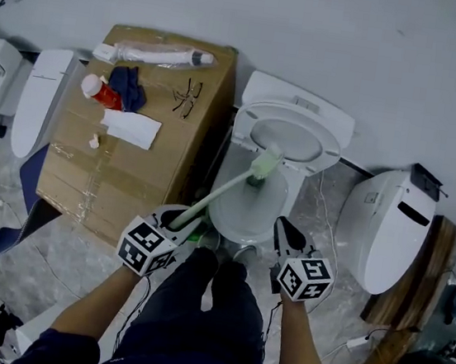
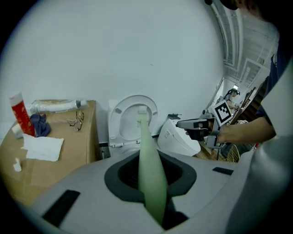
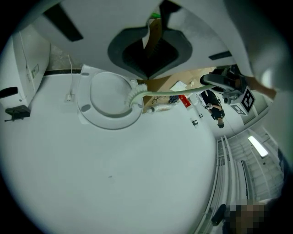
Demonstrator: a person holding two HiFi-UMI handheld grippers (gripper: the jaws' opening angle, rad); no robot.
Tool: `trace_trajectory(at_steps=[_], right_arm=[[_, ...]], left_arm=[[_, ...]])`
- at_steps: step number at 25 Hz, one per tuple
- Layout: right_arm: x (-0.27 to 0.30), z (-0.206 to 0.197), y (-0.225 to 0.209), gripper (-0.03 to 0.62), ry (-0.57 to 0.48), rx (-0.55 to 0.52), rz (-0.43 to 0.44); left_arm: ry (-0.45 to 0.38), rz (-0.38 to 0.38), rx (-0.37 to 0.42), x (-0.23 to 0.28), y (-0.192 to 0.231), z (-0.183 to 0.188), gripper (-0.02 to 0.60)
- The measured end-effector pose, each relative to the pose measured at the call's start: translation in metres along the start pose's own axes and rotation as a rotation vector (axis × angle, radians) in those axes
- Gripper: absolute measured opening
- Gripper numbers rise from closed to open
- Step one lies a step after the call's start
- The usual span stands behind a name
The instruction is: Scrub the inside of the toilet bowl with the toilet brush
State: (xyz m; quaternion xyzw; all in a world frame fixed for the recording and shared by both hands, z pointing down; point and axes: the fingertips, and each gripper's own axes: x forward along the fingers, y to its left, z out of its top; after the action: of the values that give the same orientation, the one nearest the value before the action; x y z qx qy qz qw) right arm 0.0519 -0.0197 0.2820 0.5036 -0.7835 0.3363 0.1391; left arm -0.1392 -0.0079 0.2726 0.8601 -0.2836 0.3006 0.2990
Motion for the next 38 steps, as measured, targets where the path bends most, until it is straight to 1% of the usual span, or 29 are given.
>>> trace_trajectory(at_steps=[13,23,32,38], right_arm=[[-0.029,0.074,0.049,0.003,-0.100,-0.092,0.037],[-0.049,0.116,0.085,0.003,-0.176,-0.139,0.079],[-0.054,0.140,0.106,0.003,-0.218,-0.157,0.108],[-0.060,0.147,0.110,0.003,-0.229,-0.166,0.108]], left_arm=[[-0.164,-0.003,0.066,-0.051,-0.004,0.071,0.078],[-0.263,-0.003,0.098,-0.080,-0.009,0.112,0.078],[-0.312,-0.013,0.127,-0.097,-0.010,0.138,0.078],[-0.329,-0.017,0.140,-0.105,-0.013,0.145,0.078]])
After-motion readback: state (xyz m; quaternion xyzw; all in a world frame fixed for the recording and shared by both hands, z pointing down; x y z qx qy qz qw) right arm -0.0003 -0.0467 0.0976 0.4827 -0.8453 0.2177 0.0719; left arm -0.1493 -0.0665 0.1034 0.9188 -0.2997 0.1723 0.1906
